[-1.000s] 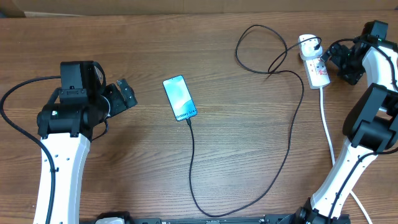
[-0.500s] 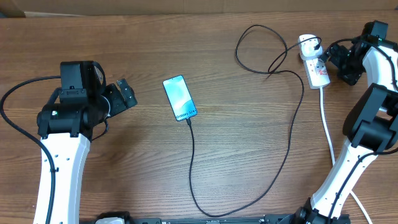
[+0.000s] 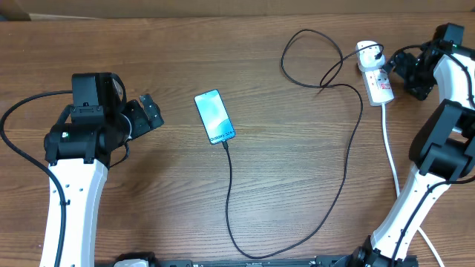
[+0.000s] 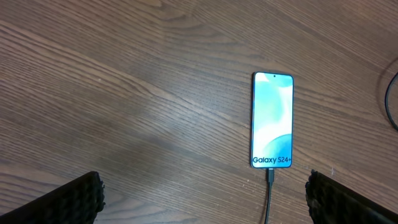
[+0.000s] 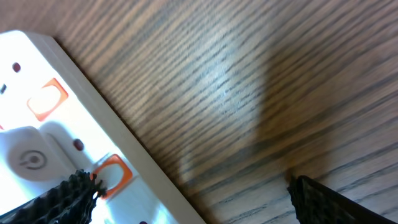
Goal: Plug charger to phone and switch on socket
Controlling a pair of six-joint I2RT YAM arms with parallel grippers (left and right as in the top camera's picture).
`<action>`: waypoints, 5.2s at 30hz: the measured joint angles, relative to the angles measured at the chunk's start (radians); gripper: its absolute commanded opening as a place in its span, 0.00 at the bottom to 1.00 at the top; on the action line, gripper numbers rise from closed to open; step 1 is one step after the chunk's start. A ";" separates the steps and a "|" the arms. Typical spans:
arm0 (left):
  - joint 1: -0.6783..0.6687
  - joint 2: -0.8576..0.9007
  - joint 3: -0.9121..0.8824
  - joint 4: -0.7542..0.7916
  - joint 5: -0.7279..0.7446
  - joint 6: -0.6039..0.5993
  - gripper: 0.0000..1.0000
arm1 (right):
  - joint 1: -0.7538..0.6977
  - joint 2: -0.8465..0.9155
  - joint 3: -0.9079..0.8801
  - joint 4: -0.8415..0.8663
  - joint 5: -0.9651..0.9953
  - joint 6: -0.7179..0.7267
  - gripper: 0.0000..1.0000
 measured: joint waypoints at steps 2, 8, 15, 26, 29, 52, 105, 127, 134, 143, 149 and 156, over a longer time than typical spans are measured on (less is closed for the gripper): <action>0.000 0.000 0.000 0.000 0.000 0.000 1.00 | -0.007 0.000 0.023 0.000 -0.003 0.005 1.00; 0.000 0.000 0.000 0.000 0.000 0.000 1.00 | -0.029 0.000 0.063 0.009 -0.010 0.034 1.00; 0.000 0.000 0.000 0.000 0.000 0.000 1.00 | -0.021 0.000 0.055 0.004 -0.011 0.038 1.00; 0.000 0.000 0.000 0.000 0.000 0.000 1.00 | 0.013 0.003 0.031 0.010 0.051 0.045 1.00; 0.000 0.001 0.000 0.000 0.000 0.000 1.00 | 0.014 0.003 0.031 0.001 0.056 0.045 1.00; 0.000 0.001 0.000 0.000 0.000 0.000 1.00 | 0.020 0.005 0.023 -0.028 0.064 0.018 1.00; 0.000 0.001 0.000 0.000 0.000 0.000 1.00 | 0.008 0.035 0.037 -0.053 0.004 -0.024 1.00; 0.000 0.001 0.000 0.000 0.000 0.000 1.00 | 0.007 0.004 0.041 -0.113 -0.060 -0.055 1.00; 0.000 0.001 0.000 0.000 0.000 0.000 1.00 | 0.005 -0.228 0.041 -0.193 -0.071 -0.022 1.00; 0.000 0.001 0.000 0.000 0.000 0.000 0.99 | 0.004 -0.583 0.042 -0.467 -0.082 0.027 1.00; 0.000 0.001 0.000 0.000 0.000 0.000 1.00 | 0.053 -0.705 0.042 -0.608 -0.083 0.038 1.00; 0.000 0.001 0.000 0.000 0.000 0.000 0.99 | 0.168 -0.773 0.042 -0.739 -0.078 0.026 1.00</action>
